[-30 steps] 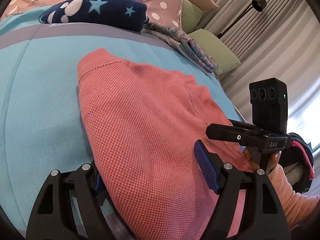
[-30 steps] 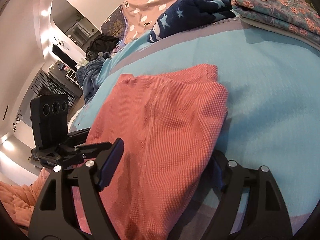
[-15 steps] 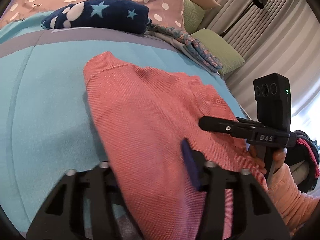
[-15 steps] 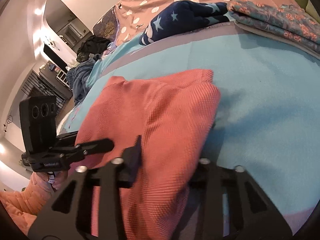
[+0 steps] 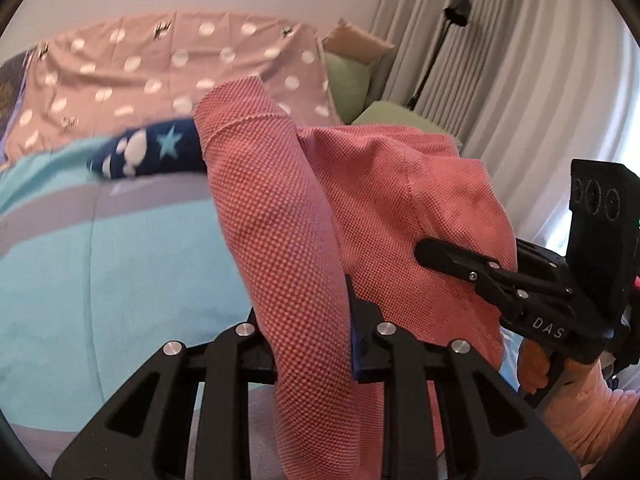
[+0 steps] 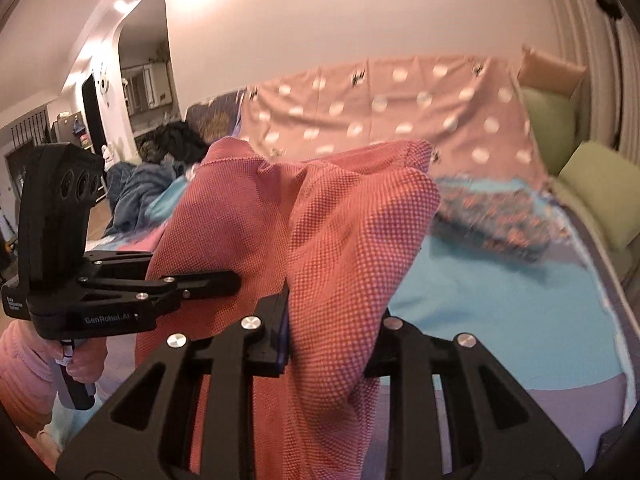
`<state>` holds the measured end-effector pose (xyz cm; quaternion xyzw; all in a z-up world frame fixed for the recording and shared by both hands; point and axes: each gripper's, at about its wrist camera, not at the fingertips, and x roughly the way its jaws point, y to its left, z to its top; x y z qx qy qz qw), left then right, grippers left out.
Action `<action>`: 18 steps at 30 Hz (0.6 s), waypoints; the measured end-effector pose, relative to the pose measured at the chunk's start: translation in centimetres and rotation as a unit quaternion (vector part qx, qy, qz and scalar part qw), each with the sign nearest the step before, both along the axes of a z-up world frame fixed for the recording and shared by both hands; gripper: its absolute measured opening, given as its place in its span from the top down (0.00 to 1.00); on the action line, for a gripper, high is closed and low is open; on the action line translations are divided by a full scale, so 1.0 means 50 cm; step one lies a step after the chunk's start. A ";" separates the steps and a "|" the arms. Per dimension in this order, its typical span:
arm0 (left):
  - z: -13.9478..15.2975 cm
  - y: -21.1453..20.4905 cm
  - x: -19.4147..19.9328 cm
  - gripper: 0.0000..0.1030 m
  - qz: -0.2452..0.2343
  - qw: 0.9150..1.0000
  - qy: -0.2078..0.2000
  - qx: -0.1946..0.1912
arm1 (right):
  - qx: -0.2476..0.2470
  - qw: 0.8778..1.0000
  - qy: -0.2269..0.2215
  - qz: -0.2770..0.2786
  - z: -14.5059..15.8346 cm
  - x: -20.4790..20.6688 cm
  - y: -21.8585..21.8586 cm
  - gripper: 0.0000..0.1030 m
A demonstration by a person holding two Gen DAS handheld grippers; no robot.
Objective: Fold small clothes
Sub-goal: 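Lift the folded sweater with both grippers and carry it toward the clothes stack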
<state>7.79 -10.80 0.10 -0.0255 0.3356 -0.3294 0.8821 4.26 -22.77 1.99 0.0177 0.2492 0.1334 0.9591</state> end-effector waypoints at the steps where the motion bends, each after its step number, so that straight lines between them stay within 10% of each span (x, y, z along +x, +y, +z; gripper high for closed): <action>1: 0.014 -0.005 -0.009 0.77 -0.002 1.000 -0.009 0.000 | 0.000 1.000 -0.008 -0.003 0.010 -0.008 -0.004 0.76; 18: 0.148 -0.153 -0.001 0.77 -0.050 0.996 -0.075 0.024 | -0.005 0.994 -0.092 -0.059 0.116 -0.042 -0.142 0.76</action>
